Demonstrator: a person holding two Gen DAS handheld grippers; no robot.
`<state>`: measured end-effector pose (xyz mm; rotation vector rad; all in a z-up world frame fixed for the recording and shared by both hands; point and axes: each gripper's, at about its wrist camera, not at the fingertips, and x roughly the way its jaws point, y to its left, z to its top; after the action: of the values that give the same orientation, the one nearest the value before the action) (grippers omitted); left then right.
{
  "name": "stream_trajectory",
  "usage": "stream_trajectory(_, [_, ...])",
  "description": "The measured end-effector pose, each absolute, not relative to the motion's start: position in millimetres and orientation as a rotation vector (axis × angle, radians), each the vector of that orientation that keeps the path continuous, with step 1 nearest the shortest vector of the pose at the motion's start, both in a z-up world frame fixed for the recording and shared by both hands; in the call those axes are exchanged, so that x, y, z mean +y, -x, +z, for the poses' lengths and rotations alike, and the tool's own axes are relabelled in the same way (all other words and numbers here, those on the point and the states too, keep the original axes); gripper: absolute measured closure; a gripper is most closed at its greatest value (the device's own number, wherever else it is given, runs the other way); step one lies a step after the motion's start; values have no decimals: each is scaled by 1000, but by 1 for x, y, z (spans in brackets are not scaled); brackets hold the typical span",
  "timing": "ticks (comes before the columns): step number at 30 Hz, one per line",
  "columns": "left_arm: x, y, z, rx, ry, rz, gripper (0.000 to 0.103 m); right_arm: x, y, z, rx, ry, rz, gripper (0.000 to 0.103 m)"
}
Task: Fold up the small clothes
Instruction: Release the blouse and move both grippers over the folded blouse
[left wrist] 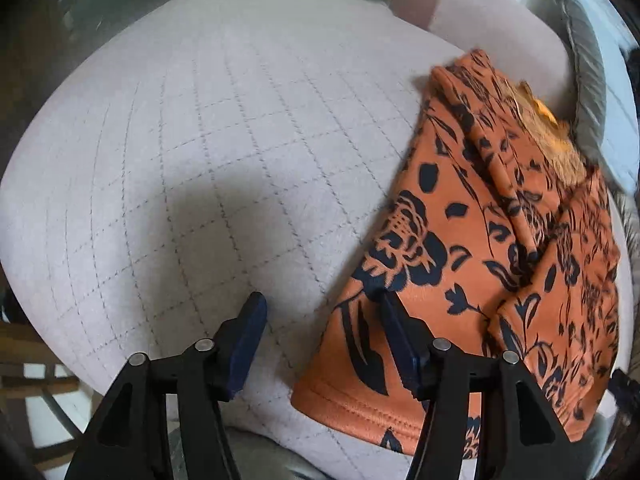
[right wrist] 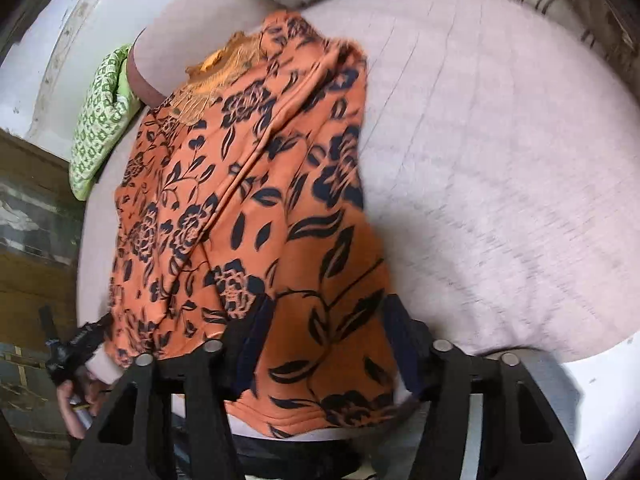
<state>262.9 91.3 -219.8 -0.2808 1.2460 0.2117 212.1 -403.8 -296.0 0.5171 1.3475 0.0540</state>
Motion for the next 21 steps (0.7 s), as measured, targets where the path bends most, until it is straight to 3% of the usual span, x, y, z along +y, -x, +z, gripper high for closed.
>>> stream_trajectory(1, [87, -264, -221, 1253, 266, 193, 46, -401, -213, -300, 1360, -504, 45, 51])
stream_trajectory(2, [82, -264, -222, 1255, 259, 172, 54, -399, -215, -306, 1375, -501, 30, 57])
stream_trajectory(3, [79, -265, -223, 1260, 258, 159, 69, -399, -215, -310, 1387, -505, 14, 68])
stream_trajectory(6, [76, -266, -222, 1269, 282, 121, 98, -402, -216, -308, 1384, -526, -3, 91])
stream_trajectory(16, [80, -212, -152, 1216, 326, -21, 100, -417, -180, -226, 1265, -424, -9, 100])
stream_trajectory(21, [75, -205, -167, 1256, 287, 2, 96, -425, -187, -240, 1313, -390, -47, 98])
